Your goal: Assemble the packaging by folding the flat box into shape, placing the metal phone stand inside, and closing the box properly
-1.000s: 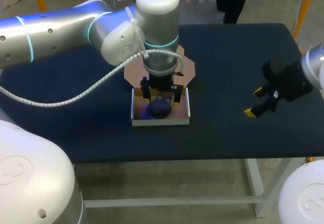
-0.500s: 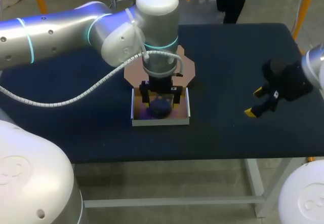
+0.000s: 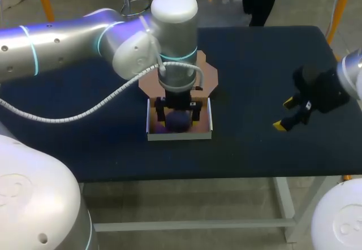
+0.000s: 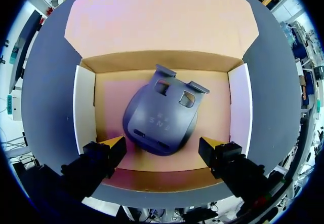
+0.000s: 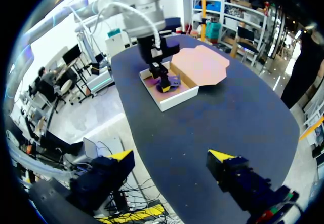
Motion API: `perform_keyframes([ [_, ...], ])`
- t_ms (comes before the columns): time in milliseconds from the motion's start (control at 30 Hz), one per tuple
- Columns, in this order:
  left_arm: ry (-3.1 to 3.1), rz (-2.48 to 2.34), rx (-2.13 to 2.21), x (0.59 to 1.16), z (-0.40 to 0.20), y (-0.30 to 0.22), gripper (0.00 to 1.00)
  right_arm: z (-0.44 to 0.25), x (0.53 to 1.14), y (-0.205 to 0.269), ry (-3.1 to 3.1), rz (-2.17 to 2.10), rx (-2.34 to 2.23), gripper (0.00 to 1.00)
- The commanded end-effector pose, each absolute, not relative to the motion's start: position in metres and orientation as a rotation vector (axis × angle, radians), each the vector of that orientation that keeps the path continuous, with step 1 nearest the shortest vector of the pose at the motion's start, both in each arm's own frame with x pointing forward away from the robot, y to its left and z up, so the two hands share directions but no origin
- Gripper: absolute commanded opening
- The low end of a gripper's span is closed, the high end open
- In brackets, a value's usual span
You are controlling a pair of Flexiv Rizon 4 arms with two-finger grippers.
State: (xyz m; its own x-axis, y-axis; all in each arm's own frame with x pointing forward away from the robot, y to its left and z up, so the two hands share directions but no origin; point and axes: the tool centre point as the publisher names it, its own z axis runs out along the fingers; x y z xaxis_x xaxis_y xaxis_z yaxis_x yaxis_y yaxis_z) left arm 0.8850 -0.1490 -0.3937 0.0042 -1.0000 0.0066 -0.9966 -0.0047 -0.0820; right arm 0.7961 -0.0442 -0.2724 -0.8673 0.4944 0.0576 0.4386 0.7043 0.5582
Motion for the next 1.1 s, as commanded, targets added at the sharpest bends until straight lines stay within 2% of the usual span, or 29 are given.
perform_keyframes([
  [33, 2.159, -0.078, -2.187, 0.875, -0.392, -0.153, 1.0, -0.271, 0.795, -0.045, 2.811, 0.888, 0.769, 1.0],
  [1100, 2.171, -0.027, -2.217, 0.803, -0.398, -0.153, 1.0, -0.271, 0.795, -0.045, 2.811, 0.888, 0.769, 1.0],
])
